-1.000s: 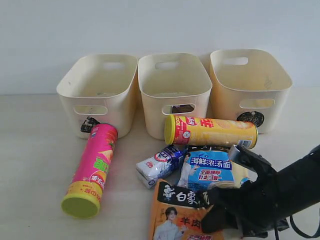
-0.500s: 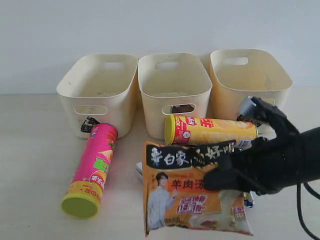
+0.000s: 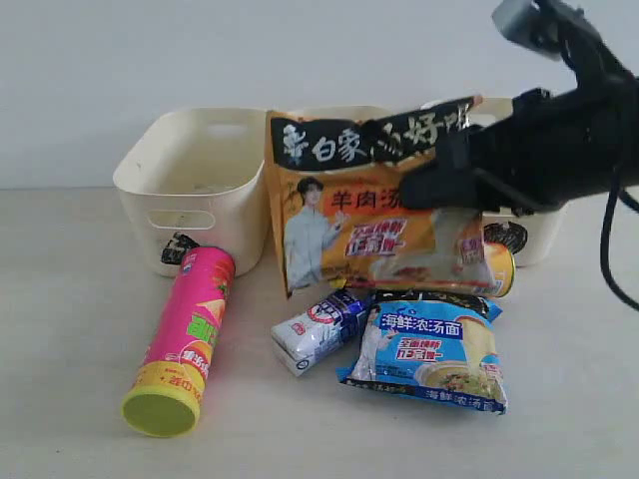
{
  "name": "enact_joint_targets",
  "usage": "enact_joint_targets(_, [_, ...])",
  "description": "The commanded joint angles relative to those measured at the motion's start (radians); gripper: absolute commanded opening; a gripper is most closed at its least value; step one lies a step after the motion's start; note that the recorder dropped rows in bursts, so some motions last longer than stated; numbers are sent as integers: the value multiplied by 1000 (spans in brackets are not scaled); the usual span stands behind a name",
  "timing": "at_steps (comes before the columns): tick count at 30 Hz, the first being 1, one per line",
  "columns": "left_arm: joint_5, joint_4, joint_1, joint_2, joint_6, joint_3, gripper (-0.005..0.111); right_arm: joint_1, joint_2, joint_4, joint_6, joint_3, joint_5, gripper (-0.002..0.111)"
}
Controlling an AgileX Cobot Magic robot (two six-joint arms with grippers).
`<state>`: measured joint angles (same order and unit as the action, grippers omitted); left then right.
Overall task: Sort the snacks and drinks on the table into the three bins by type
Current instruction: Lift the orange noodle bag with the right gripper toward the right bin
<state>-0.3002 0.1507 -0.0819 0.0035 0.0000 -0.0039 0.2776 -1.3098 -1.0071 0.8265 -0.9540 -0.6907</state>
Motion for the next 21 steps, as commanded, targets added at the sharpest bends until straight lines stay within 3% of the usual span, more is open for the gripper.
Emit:
enact_joint_targets(1, [9,-6,4,-4,-8,4,4,-1,12,128,-70,-106,77,0])
enact_joint_targets(8, [9,-6,4,-4,-8,4,4,-19,10,410,-221,-226,270,0])
enact_joint_targets(21, [9,-6,4,-4,-8,4,4,-189,-160,414,-261,-245,717,0])
